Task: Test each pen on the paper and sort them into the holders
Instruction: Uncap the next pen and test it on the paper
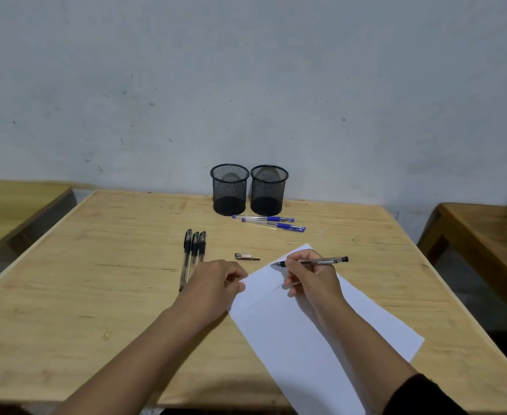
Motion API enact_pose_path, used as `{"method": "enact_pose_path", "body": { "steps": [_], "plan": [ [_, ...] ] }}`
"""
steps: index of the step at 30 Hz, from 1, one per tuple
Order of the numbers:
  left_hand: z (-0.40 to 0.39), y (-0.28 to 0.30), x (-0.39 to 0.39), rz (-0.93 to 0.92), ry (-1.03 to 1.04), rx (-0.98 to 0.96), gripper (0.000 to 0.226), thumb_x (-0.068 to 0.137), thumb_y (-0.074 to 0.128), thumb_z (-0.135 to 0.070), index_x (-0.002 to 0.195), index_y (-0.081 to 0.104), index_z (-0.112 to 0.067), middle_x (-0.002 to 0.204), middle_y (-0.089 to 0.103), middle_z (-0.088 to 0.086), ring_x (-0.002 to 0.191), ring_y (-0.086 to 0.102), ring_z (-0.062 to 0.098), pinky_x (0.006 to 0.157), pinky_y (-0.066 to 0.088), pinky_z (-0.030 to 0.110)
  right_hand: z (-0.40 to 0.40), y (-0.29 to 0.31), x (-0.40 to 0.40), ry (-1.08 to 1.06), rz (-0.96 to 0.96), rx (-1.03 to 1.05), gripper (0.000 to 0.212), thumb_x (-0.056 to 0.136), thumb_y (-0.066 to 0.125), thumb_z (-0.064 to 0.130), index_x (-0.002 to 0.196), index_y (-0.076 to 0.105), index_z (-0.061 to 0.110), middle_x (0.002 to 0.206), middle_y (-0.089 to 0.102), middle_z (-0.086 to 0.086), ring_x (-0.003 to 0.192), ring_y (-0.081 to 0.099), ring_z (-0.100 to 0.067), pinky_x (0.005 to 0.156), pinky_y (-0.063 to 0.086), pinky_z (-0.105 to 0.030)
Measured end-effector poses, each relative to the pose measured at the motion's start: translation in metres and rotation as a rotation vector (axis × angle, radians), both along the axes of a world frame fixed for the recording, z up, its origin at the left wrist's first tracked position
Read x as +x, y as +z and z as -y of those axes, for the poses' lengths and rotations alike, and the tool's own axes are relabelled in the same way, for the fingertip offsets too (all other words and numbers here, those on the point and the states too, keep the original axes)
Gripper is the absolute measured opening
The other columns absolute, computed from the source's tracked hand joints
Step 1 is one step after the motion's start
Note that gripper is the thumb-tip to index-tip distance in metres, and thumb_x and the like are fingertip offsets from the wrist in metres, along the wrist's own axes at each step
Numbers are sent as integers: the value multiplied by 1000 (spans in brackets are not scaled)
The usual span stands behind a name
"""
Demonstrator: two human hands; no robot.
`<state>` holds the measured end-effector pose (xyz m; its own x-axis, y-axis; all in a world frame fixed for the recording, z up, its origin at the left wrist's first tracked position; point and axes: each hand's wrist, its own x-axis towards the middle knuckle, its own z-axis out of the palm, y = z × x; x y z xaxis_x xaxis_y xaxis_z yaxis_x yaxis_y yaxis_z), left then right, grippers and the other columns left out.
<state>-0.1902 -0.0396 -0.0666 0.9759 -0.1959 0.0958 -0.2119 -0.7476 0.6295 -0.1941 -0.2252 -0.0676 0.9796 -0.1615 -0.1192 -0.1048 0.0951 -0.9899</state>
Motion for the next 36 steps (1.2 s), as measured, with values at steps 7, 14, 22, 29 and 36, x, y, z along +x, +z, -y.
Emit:
{"method": "enact_pose_path", "body": {
  "steps": [7,14,22,29,36],
  "plan": [
    [2,-24,-34,132,24,-89,14,82,66,-20,95,70,-22,86,62,-14,75,52,-4,68,36,3,20,-6,-10,112,-11,23,13,91,52,0,92,64,-4,62,58,-18,46,53,-22,40,42,-24],
    [6,-36,-41,258,54,-87,17,84,63,-19,100,70,-19,97,68,-6,90,52,1,78,33,8,-12,-9,-12,161,15,-174,13,87,53,6,77,62,5,63,62,-19,45,48,-18,46,38,-27],
    [7,-38,-41,298,47,-72,18,87,59,-18,101,69,-16,98,68,-2,95,56,11,82,36,16,-28,-13,-13,188,143,-503,15,82,49,5,68,56,4,43,55,6,45,51,-7,52,42,-14],
    [7,-38,-42,286,47,-63,18,88,57,-20,102,68,-17,99,66,-3,95,55,11,81,35,16,-29,-13,-15,183,157,-502,13,81,50,5,70,56,2,42,54,7,45,50,-7,53,42,-15],
    [8,-37,-42,285,44,-49,20,89,55,-21,105,67,-18,102,66,-3,97,54,10,82,33,15,-29,-14,-15,181,167,-520,12,82,50,6,73,57,1,49,56,2,47,50,-6,52,42,-15]
  ]
}}
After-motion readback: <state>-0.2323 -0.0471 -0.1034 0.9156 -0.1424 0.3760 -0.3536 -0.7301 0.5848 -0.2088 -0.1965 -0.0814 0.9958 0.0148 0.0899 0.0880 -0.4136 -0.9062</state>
